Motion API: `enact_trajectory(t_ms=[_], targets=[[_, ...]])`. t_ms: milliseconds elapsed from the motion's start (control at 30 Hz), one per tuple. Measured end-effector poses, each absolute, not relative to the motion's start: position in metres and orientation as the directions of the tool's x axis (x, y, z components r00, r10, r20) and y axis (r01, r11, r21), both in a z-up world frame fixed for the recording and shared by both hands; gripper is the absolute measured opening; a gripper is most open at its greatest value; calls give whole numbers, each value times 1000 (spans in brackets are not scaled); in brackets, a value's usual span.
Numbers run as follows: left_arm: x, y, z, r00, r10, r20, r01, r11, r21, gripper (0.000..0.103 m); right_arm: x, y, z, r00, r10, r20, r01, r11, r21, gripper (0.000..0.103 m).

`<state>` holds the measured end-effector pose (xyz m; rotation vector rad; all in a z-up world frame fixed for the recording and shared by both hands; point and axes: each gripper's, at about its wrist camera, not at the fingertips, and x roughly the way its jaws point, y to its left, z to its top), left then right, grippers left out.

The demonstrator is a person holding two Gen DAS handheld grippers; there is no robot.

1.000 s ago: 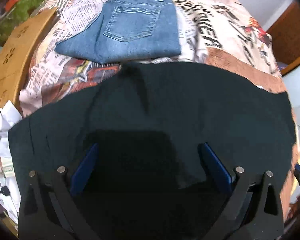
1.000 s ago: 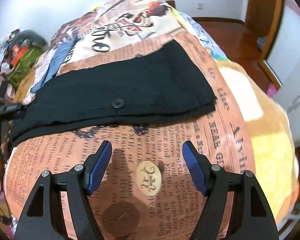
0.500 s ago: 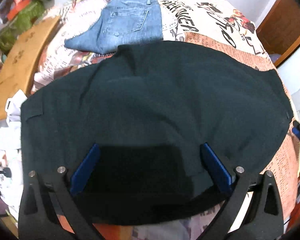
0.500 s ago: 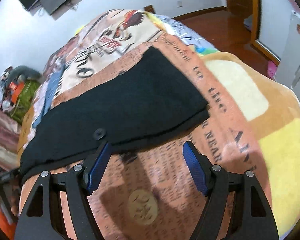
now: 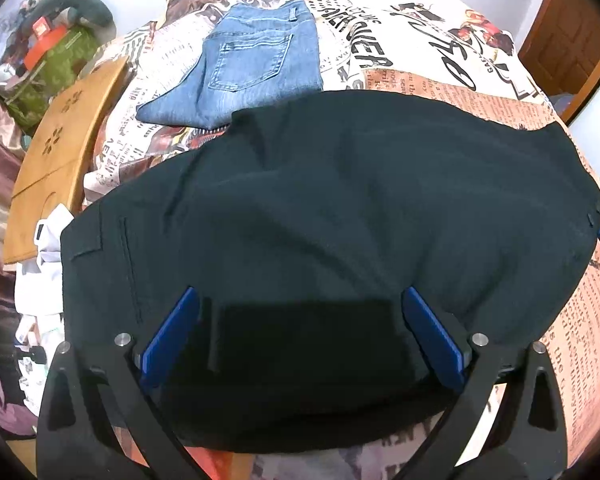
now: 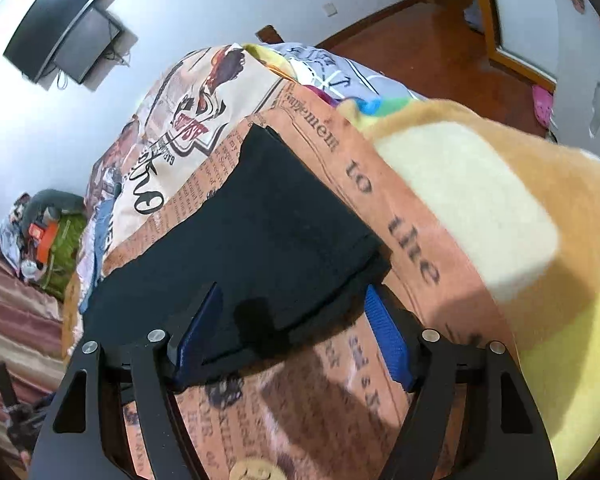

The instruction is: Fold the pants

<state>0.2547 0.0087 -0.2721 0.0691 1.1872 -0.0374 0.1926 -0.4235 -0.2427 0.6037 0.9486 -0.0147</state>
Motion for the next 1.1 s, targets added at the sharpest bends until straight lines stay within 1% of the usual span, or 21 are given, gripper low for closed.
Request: enact_trajectory(t_ms=[33,100,133,167,200,300,367,467,633,733,900,1000,1100], targets=[[254,9,-272,375,6,-927,63,998,32,103,196,-422,-243,592,234,-771,265,847,461,61],[254,9,-272,378,7,-926,59,998,32,103,202,-425,-244,588,226,-777,261,856,446,44],[253,9,-272,380,9,-925,59,998,34,103,205,-425,-244,584,218,-782,266,859,438,39],[253,8,-271,381,11,-924,58,998,36,103,207,-427,-245,580,213,-786,270,861,432,28],[252,8,-271,383,12,-924,58,998,37,103,210,-428,-245,580,218,-785,268,859,436,23],[251,8,-270,385,10,-923,63,997,37,103,210,-424,-237,594,208,-777,251,870,425,16],[251,9,-270,385,2,-923,61,998,28,103,210,-419,-225,618,194,-762,224,885,407,13],[251,13,-270,380,-19,-925,52,999,1,103,214,-408,-206,646,185,-740,185,903,387,12],[248,21,-258,399,-77,-914,63,996,-56,103,217,-382,-162,704,199,-682,89,928,362,11],[244,32,-244,442,-82,-893,39,997,-73,103,219,-358,-135,731,220,-647,14,942,336,11],[234,59,-227,491,-97,-866,-20,992,-123,103,222,-313,-98,755,293,-586,-122,942,313,11],[228,72,-222,507,-87,-857,-41,991,-125,103,225,-282,-83,748,357,-560,-208,927,312,11],[218,83,-215,525,-69,-848,-55,992,-114,103,229,-247,-78,715,427,-554,-292,902,317,11]])
